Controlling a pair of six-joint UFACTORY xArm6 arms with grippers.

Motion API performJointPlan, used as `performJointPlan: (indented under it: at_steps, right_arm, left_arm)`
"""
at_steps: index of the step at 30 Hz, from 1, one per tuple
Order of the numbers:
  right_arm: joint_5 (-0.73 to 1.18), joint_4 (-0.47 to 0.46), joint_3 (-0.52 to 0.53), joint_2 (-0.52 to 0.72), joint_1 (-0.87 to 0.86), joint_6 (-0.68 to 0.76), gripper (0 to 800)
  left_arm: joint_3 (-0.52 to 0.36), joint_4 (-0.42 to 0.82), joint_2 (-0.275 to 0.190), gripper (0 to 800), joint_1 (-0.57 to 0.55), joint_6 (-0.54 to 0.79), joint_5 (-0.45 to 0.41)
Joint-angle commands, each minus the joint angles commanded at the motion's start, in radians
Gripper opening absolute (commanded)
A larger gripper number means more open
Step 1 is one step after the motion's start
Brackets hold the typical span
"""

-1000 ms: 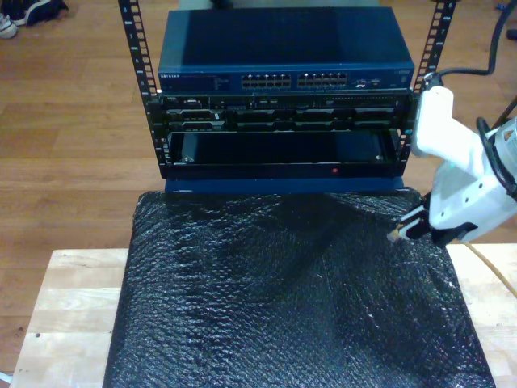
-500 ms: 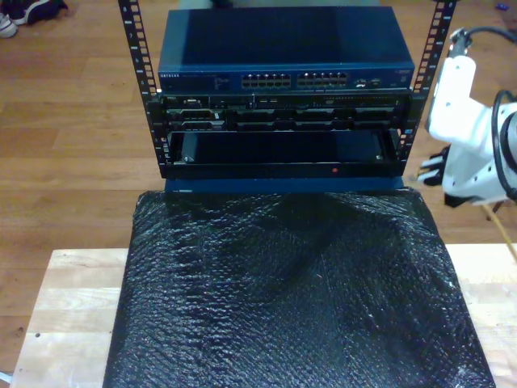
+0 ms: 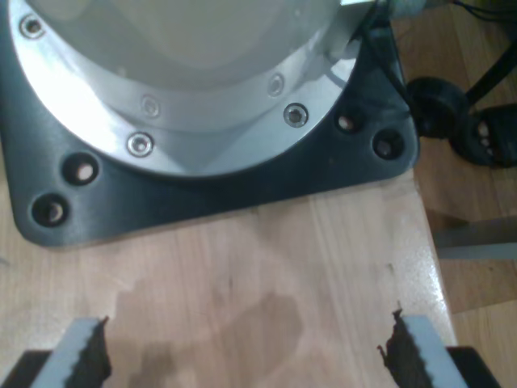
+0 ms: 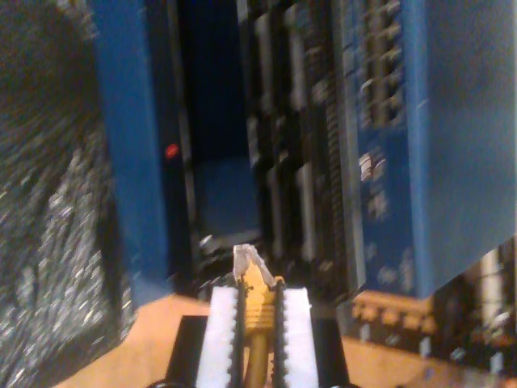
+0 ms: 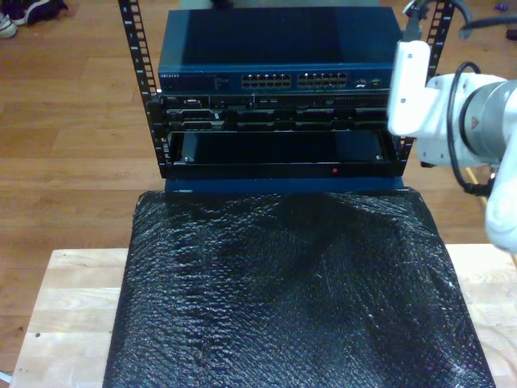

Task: Grab the cable and plug it in

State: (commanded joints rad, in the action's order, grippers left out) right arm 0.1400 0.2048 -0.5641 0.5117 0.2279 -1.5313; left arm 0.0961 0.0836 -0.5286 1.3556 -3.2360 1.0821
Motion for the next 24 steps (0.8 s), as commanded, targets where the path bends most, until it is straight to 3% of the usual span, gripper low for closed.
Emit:
performJointPlan:
  at_steps: [11,18,24]
  right_arm:
    - [-0.075,-0.005,0.147,0.114,0.014,-0.005,0]
    - [-0.086,-0.080,0.183,0.137,0.025,-0.002,0]
    - [-0.269,-0.169,0.233,0.127,0.044,-0.002,0]
  left_arm:
    - [0.000,0.000,0.000,800,0.000,0.000,0.002]
    - [0.000,0.000,0.000,800,0.000,0.000,0.002]
    - [0.000,0.000,0.000,800,0.000,0.000,0.002]
